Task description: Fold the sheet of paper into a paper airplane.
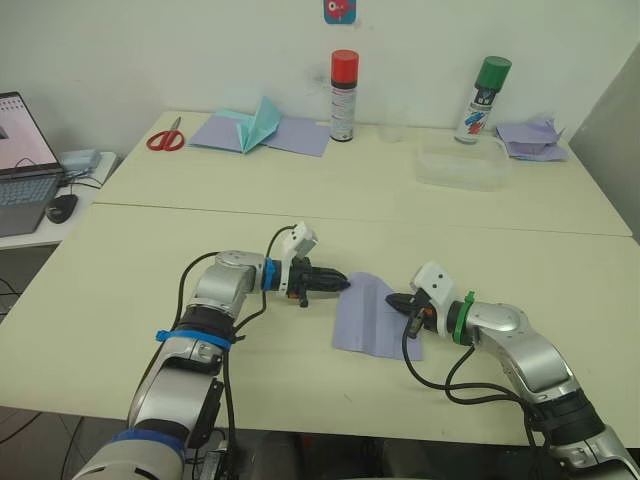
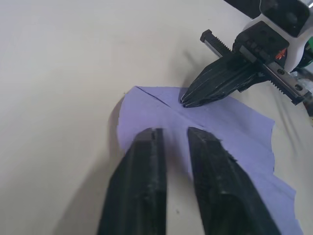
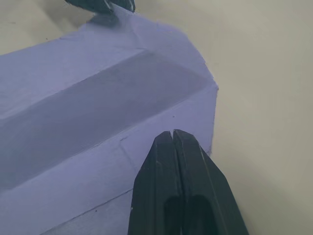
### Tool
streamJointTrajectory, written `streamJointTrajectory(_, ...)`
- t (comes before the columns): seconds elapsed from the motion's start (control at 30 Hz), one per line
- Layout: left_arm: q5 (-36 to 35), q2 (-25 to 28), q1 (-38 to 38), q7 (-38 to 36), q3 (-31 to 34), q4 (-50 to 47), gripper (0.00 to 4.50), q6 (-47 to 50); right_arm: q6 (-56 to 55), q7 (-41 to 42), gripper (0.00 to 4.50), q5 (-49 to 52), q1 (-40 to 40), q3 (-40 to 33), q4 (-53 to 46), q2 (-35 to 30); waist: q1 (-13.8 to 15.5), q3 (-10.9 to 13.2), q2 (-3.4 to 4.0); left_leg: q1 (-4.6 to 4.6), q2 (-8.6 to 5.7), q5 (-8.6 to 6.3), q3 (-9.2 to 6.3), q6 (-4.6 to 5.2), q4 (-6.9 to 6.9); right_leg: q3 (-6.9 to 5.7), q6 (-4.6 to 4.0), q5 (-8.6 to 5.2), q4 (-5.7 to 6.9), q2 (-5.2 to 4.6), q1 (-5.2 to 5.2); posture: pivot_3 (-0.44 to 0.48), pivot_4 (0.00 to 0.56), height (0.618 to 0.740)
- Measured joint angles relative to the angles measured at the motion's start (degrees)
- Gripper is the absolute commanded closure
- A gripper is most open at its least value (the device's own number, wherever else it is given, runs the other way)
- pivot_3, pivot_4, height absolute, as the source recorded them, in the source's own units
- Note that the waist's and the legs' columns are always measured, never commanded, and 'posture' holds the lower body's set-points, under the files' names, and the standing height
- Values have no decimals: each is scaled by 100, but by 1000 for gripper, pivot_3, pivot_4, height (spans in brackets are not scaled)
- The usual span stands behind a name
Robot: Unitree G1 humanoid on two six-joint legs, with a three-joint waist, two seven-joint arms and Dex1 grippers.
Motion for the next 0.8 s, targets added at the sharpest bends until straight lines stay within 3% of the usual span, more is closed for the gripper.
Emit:
streamJointTrajectory(0.17, -279, 374, 347, 362, 305, -487, 850, 550, -11, 12, 4500, 0, 1, 11, -8, 0, -8, 0, 0, 0, 5, 0, 0, 0, -2, -1, 0, 0, 0, 0, -2, 0, 150, 740)
streamJointTrajectory(0.37, -899, 582, 897, 785, 598, -1240, 850, 2254, -10, 14, 4500, -35, 11, 3, -9, -21, 3, 0, 0, 1, 10, 0, -2, 1, 1, 0, 0, 0, 1, -12, 1, 0, 150, 740)
streamJointTrajectory(0.57, -1802, -119, 924, 1820, 1188, -1764, 850, 4455, -7, 24, 4500, -47, 2, 5, 2, -18, 6, -1, -2, 2, 4, 0, -8, 2, 3, -2, 1, 0, 2, -13, 5, 0, 150, 740)
streamJointTrajectory(0.8, -1838, -604, 335, 2606, 1205, -1196, 850, 4728, -7, 52, 4500, -47, -29, 12, 42, -3, 5, -1, -2, 5, -3, 1, -7, 0, 2, -2, 0, 0, 2, -6, 5, 0, 150, 740)
